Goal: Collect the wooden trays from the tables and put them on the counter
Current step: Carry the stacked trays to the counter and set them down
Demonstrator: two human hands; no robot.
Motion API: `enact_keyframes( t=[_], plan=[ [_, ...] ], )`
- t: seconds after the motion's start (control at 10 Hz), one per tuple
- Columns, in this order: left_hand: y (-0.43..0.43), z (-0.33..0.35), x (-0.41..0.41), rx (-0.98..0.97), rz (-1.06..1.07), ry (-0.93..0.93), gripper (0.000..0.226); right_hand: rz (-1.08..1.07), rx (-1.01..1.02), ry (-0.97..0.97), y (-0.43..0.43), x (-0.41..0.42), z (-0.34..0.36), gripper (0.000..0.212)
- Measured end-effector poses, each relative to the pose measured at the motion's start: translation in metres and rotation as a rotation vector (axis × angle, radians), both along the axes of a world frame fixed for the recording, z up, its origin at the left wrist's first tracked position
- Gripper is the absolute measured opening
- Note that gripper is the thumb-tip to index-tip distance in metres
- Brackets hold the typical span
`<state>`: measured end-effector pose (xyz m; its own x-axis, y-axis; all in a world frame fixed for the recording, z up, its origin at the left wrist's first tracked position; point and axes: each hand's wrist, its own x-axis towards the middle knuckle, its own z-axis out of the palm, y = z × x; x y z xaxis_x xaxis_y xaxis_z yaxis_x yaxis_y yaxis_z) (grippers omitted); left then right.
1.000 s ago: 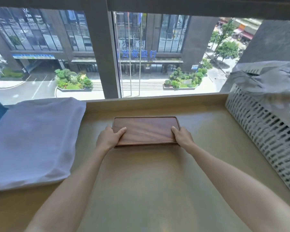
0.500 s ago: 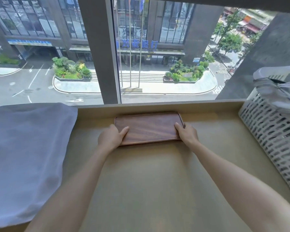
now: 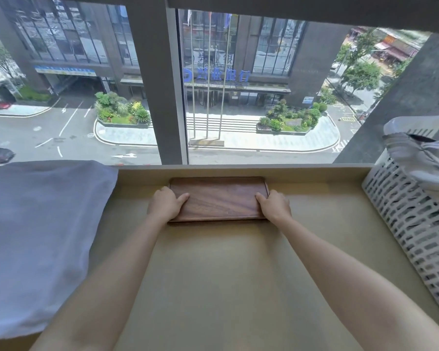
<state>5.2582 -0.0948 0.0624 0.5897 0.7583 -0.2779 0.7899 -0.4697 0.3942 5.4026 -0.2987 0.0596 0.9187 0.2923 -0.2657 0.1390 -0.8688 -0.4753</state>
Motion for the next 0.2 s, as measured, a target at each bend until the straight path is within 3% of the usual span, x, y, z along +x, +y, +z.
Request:
enact_keyframes(
  t=[0.2],
  plan=[
    [-0.0086,0.0003,-0.0093,0.001,0.081,-0.008,0.060,0.036,-0.039,-0.022,0.0030,-0.0046,0.0103,0.052]
  ],
)
